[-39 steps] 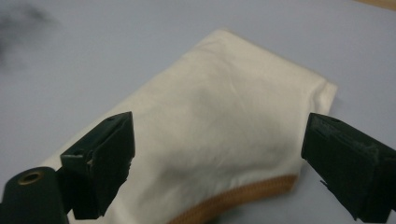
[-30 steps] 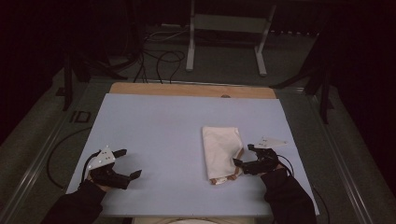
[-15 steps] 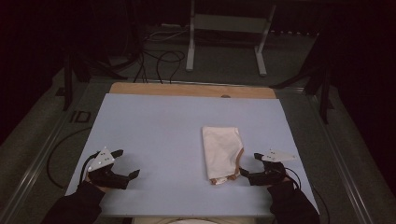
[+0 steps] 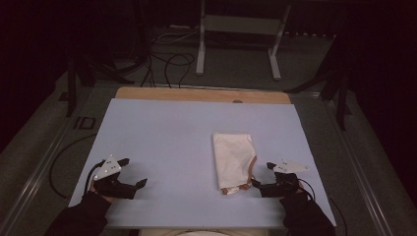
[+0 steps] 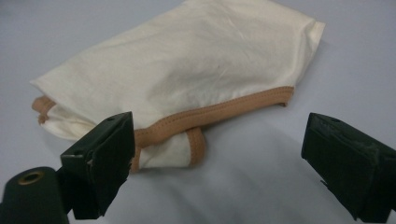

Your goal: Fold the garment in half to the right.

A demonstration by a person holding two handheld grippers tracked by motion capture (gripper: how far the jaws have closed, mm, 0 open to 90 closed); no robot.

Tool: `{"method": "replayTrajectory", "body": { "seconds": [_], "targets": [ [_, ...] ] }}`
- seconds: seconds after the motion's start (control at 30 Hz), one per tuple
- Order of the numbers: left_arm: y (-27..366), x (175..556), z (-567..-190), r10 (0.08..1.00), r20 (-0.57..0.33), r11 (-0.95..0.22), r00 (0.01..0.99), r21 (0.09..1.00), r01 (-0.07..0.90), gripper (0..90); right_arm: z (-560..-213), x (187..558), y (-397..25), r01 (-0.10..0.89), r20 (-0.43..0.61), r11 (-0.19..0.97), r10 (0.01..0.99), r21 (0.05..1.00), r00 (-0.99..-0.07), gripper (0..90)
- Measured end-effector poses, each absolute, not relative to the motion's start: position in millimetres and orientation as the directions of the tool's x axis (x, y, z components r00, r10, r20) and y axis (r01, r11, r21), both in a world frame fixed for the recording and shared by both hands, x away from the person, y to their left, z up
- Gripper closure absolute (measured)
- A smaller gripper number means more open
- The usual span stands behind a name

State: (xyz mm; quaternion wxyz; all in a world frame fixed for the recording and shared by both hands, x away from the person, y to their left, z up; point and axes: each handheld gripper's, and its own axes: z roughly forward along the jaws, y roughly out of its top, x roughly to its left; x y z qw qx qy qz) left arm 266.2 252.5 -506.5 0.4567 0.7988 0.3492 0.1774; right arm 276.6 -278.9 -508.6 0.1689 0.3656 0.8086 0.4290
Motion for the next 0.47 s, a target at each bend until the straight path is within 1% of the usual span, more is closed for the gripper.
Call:
{"method": "replayTrajectory", "body": {
  "seconds": [0.17,0.47],
  "targets": [
    [249.7,265.3,-506.9,0.713,-0.03,-0.345,0.701,0.855,0.388,0.4,-509.9,277.6,-276.5,0.45,0.041,0.371,0.733,0.812,-0.679,9.5],
    [245.2,264.1,-507.3,0.707,-0.026,-0.347,0.707,0.858,0.379,0.4,-507.4,277.6,-279.4,0.455,0.068,0.334,0.742,0.825,-0.667,9.5]
  ]
}}
